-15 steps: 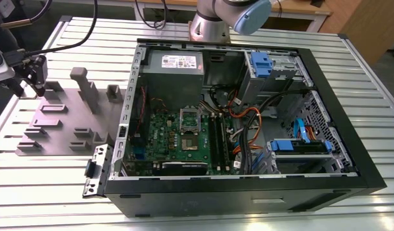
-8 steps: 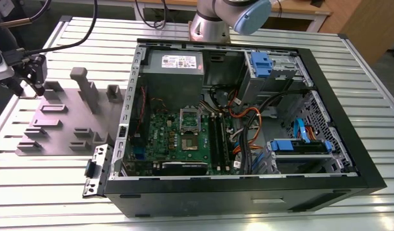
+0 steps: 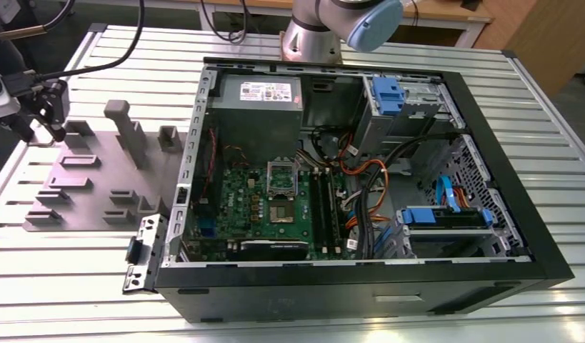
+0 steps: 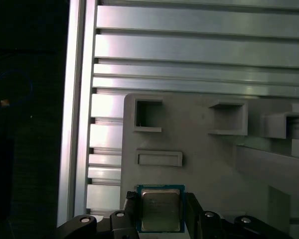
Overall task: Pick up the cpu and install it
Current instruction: 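Pick up the cpu and move it towards the insertion slot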
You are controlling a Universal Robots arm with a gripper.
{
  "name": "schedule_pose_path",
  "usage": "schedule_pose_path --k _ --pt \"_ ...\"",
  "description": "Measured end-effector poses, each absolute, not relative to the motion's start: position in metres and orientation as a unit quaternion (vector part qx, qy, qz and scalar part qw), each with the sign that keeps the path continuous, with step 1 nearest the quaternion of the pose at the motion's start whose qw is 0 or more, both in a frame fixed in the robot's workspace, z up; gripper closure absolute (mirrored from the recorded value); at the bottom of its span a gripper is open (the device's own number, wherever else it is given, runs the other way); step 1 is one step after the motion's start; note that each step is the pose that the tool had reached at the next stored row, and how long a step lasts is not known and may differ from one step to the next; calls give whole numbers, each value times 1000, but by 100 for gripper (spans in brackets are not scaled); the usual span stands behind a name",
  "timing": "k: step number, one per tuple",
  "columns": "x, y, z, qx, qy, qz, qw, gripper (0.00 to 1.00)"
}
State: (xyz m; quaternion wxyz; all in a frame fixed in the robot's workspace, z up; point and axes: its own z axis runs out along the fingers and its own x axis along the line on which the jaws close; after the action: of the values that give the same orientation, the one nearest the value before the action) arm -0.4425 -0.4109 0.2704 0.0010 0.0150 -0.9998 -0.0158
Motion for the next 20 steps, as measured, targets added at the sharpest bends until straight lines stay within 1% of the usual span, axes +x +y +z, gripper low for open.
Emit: schedule_pose_path --k 20 --pt "-443 -411 276 15 -1000 -16 1 53"
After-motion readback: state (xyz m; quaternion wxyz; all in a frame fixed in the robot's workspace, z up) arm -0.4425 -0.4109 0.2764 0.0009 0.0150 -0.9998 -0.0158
